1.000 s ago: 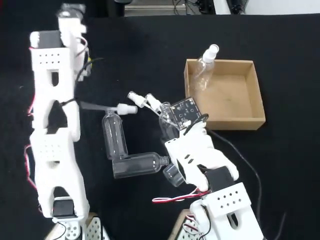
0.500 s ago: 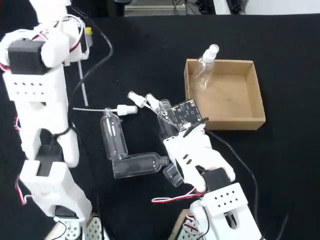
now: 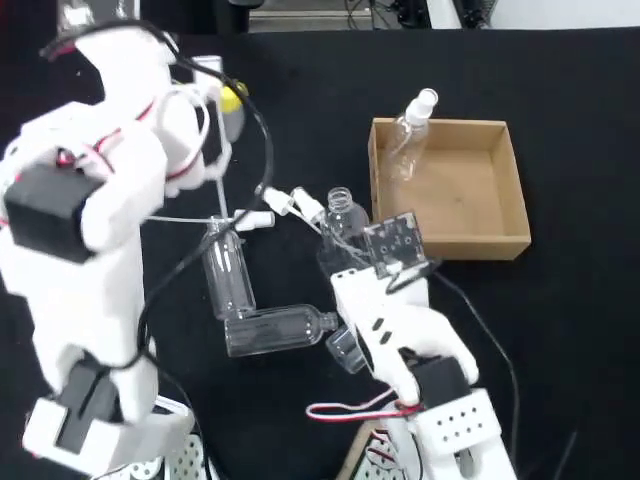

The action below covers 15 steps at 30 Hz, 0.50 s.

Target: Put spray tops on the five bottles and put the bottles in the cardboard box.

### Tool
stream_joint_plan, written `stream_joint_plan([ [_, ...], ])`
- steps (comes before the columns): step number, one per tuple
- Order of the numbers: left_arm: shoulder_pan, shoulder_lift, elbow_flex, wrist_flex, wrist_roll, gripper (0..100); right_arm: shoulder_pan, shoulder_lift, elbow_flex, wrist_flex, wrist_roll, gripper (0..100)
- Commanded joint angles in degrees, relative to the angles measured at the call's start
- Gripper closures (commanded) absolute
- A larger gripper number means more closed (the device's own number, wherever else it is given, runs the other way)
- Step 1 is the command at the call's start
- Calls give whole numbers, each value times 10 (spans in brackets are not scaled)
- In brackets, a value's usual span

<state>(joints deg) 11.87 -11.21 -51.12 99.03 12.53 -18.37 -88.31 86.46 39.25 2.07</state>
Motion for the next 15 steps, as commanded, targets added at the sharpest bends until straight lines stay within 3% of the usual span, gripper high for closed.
stream_joint_plan([
  [1, 32, -65, 69, -118, 8, 970, -6, -90, 10, 27, -6, 987],
  [7, 83, -108, 201, -217, 8, 970, -6, -204, 51, 47, -6, 987],
  [11, 93, -163, 299, -258, 8, 970, -6, -199, 53, 42, -6, 987],
  [15, 109, -250, 416, -349, 9, 970, -7, -202, 51, 42, -6, 987],
])
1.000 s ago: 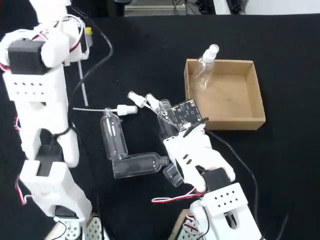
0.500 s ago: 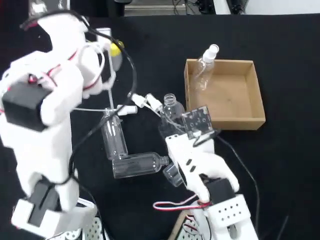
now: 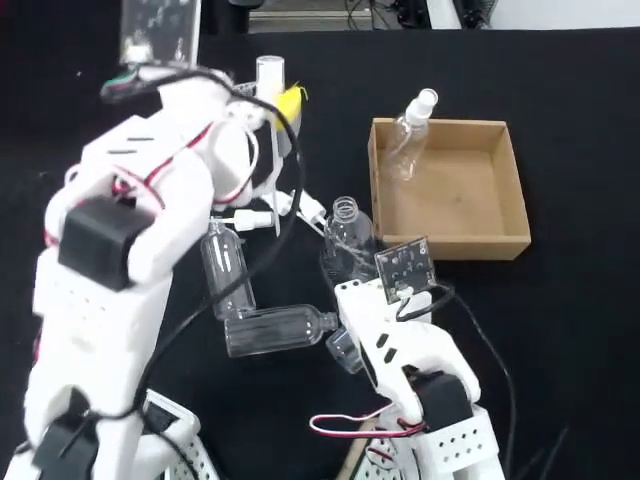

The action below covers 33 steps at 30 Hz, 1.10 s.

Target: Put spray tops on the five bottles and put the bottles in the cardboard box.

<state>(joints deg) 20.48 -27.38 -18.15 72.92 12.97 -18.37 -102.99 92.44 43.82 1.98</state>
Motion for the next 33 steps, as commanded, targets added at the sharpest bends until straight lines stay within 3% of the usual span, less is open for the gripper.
stream_joint_plan([
  [1, 30, -112, 124, -116, 4, 970, -7, -56, -8, -4, -5, 987],
  [8, 58, -285, 383, -348, 0, 970, -7, -56, -5, -4, -5, 987],
  [14, 58, -373, 493, -467, 3, 970, -7, -56, -5, -4, -5, 987],
  [25, 94, -323, 545, -575, 0, 970, -6, -56, -4, -4, -5, 987],
  [33, 90, -250, 527, -578, 0, 970, -6, -56, -4, -4, -5, 987],
])
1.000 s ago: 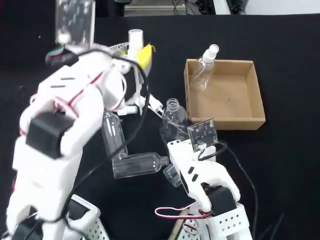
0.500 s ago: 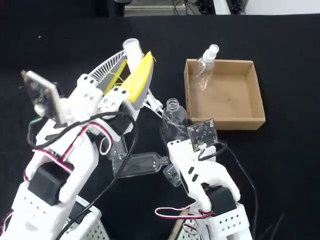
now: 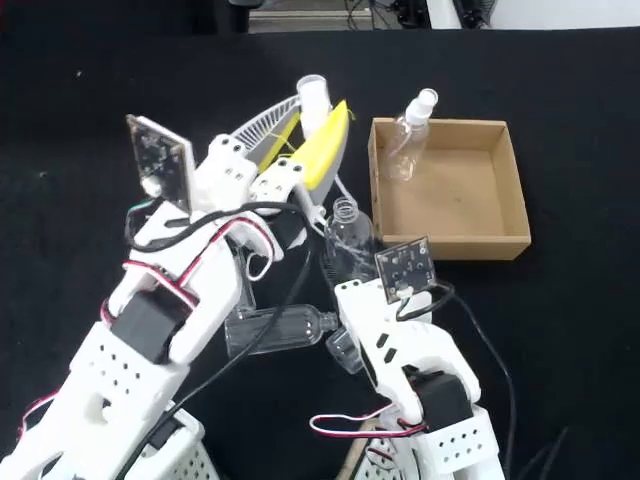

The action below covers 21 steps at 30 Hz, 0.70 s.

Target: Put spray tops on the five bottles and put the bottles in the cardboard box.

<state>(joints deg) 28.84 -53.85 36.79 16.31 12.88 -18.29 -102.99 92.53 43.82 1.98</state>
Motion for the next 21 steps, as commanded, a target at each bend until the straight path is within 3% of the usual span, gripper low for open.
stream_joint_plan([
  [1, 7, 17, -23, -11, 1, 970, -7, -56, -5, -4, -5, 987],
  [6, 6, 16, -25, -11, 0, 970, -7, -56, -5, -4, -5, 987],
  [13, -52, 11, -43, -11, 4, 971, -7, -56, -5, -4, -5, 987],
  [21, -54, 11, -44, -10, 5, 971, -7, -56, -5, -4, -5, 987],
])
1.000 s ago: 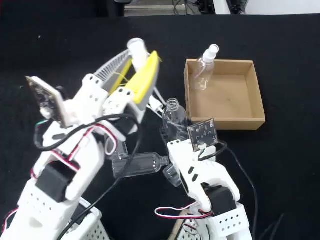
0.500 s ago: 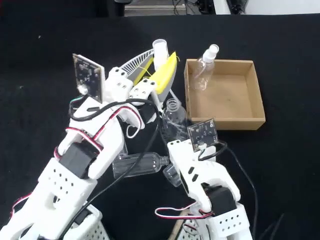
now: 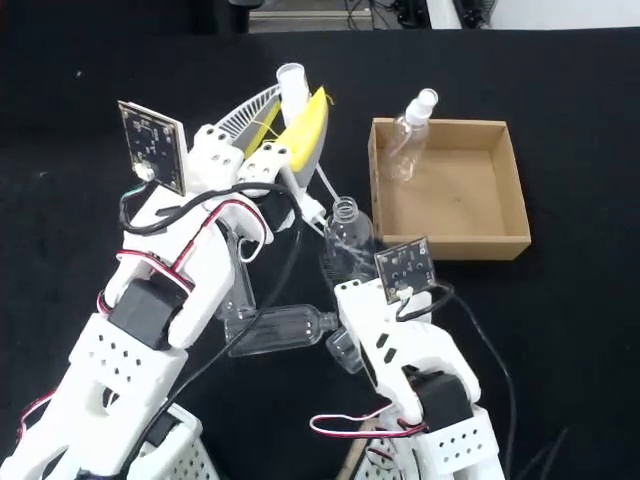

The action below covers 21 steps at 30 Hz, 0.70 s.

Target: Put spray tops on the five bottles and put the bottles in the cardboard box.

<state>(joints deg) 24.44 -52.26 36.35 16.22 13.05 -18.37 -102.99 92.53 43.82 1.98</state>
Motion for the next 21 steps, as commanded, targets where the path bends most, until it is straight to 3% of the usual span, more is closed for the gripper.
stream_joint_plan([
  [1, -9, -4, -39, -9, 4, 971, -6, -56, -5, -4, -5, 987],
  [10, 77, 2, -39, 32, -1, 971, -3, -56, -7, -2, -5, 987],
  [21, 78, 3, 14, 31, -1, 965, -3, -56, -27, 2, -5, 987],
])
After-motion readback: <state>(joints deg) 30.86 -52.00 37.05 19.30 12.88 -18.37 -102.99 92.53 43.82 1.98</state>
